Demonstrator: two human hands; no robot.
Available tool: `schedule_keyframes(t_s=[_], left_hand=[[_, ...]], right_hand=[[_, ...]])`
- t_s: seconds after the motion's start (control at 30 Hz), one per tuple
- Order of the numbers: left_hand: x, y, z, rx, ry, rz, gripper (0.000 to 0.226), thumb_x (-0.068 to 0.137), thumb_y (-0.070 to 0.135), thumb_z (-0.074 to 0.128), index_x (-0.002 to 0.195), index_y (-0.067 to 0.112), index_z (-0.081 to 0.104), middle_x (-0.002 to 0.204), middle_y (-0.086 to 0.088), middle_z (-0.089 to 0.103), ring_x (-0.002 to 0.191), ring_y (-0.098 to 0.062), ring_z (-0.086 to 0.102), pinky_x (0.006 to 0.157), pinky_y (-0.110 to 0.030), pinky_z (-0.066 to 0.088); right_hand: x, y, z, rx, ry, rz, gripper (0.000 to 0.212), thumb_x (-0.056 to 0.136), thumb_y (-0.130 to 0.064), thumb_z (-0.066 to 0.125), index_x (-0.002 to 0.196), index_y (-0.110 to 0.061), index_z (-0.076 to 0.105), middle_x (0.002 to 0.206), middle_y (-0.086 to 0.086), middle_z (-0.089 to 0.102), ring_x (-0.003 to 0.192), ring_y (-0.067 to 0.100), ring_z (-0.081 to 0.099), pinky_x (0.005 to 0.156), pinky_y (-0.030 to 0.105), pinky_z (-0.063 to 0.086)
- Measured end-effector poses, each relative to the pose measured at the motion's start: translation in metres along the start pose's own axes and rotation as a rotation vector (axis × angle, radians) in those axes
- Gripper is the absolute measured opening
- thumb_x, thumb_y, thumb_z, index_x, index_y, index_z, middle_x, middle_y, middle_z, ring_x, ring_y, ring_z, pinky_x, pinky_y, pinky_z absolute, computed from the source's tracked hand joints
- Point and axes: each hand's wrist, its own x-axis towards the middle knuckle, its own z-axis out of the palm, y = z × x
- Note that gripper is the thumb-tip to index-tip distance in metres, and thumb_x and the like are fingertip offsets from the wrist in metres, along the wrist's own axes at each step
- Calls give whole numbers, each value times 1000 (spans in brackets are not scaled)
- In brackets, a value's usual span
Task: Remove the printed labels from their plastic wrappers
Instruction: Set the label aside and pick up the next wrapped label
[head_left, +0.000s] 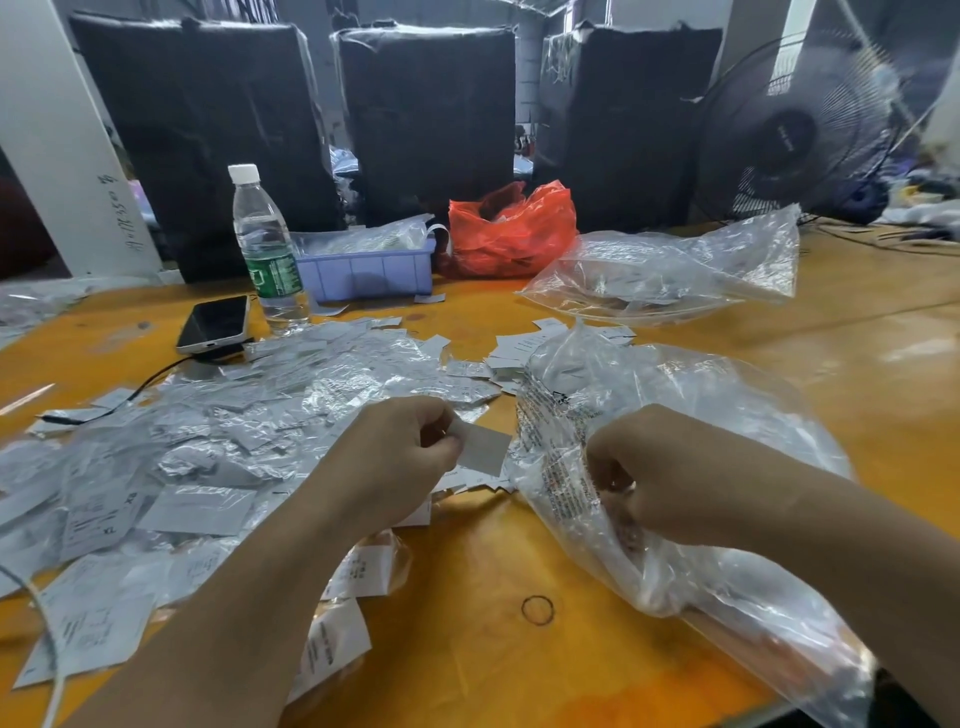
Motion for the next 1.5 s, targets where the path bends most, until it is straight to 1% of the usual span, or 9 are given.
schedule_keyframes(t_s=[0.23, 0.4, 0.47, 0.6, 0.8, 0.9, 1.03, 1.23, 1.5], left_hand=[[0, 1, 0, 12, -14, 2, 17, 94, 20, 60, 80, 27, 68, 76, 3, 67, 71, -11, 58, 51, -19, 43], [1, 2, 1, 18, -10, -6, 17, 94, 21, 60, 79, 28, 67, 76, 5, 67, 71, -11, 59, 49, -15, 42], [0, 3, 2, 18, -11, -8, 18, 93, 21, 60, 78, 28, 66, 77, 4, 67, 71, -10, 58, 49, -15, 42], [-1, 4, 1, 4, -17, -9, 18, 94, 20, 60, 78, 27, 67, 76, 3, 66, 70, -7, 58, 49, -14, 42], [-1, 5, 1, 1, -24, -19, 19, 94, 20, 60, 78, 27, 66, 76, 3, 67, 67, -7, 60, 48, -14, 41], [-2, 5, 2, -2, -23, -20, 18, 93, 20, 60, 78, 26, 67, 77, 0, 68, 68, -10, 59, 47, -14, 40], [-2, 6, 2, -1, -25, -14, 19, 94, 20, 60, 77, 26, 67, 76, 1, 68, 67, -9, 59, 48, -14, 40], [-1, 5, 2, 22, -24, -9, 18, 93, 19, 59, 77, 22, 67, 75, -2, 67, 64, -10, 59, 48, -16, 41], [-2, 6, 1, 13, -17, -4, 17, 93, 20, 59, 79, 24, 68, 76, 0, 67, 66, -11, 61, 54, -26, 46]], right_hand=[[-1, 6, 6, 57, 55, -61, 31, 77, -1, 56, 64, -26, 44, 71, -10, 49, 68, 12, 49, 58, 26, 39], [1, 4, 11, -464, 104, -56, 11, 90, -23, 49, 94, -27, 58, 88, -7, 45, 88, 18, 37, 78, 35, 26], [2, 2, 10, -522, 57, 25, 6, 90, -28, 48, 89, -26, 53, 79, -6, 33, 85, 18, 31, 79, 37, 23], [3, -2, 11, -533, -23, 85, 28, 89, -33, 47, 66, -23, 35, 73, -7, 31, 77, 18, 34, 74, 35, 27], [7, 2, 13, -382, 48, 71, 23, 84, -17, 52, 64, -19, 41, 73, -3, 47, 74, 19, 56, 63, 31, 48], [8, 7, 15, -365, 150, 49, 32, 86, -23, 58, 66, -23, 33, 74, -7, 45, 77, 19, 55, 63, 29, 39], [6, 10, 16, -188, 250, 38, 11, 87, -20, 52, 77, -24, 53, 86, -7, 53, 86, 18, 53, 72, 30, 45], [6, 16, 15, 86, 348, -28, 12, 87, -22, 63, 76, -23, 58, 86, -7, 51, 88, 15, 48, 75, 27, 38], [3, 10, 4, 481, 531, -44, 21, 78, -8, 74, 71, -26, 66, 70, -8, 66, 71, 7, 60, 63, 11, 40]])
